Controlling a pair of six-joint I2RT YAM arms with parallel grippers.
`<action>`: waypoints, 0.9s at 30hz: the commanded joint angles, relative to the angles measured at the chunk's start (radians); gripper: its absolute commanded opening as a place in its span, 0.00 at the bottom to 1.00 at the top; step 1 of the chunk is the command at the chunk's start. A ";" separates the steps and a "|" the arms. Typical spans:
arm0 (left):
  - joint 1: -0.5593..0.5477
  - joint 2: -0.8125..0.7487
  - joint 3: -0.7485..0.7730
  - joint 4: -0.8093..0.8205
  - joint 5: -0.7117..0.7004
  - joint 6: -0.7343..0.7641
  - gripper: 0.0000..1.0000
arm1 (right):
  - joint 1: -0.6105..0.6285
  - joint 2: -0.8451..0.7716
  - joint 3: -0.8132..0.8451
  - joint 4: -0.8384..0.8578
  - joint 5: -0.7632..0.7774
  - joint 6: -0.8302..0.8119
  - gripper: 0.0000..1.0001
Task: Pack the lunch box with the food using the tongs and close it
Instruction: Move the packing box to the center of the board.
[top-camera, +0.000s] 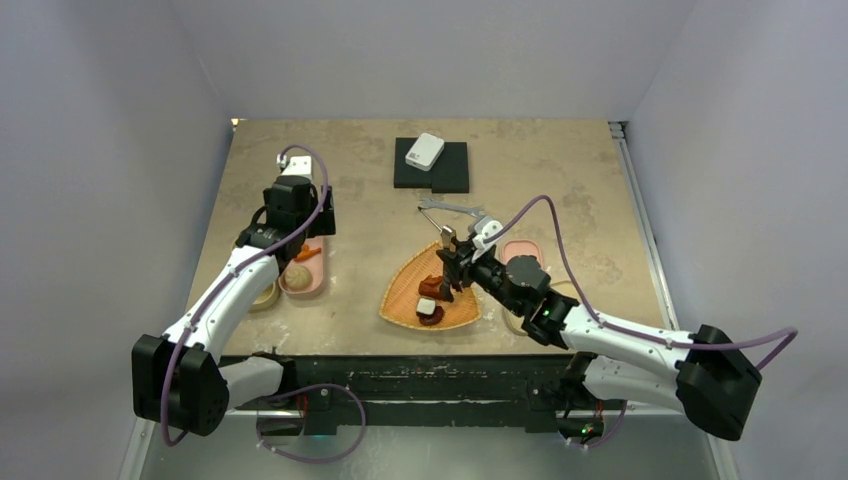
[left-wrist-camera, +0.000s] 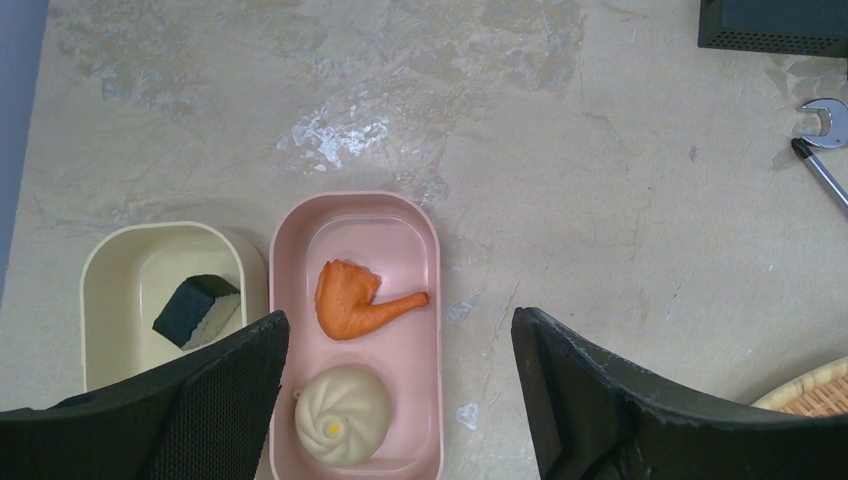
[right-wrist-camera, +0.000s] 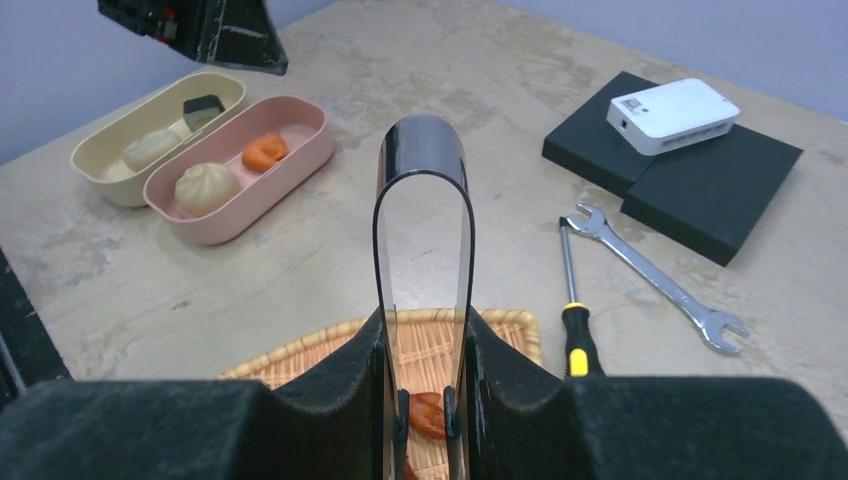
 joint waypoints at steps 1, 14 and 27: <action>0.009 -0.006 0.029 0.014 0.010 0.004 0.81 | 0.001 -0.032 -0.008 0.072 0.065 -0.017 0.16; 0.009 -0.009 0.025 0.017 0.031 0.002 0.81 | 0.001 -0.007 0.028 0.059 -0.120 -0.002 0.22; 0.009 -0.001 0.024 0.015 0.048 0.003 0.81 | 0.002 0.138 0.117 0.102 -0.231 -0.022 0.29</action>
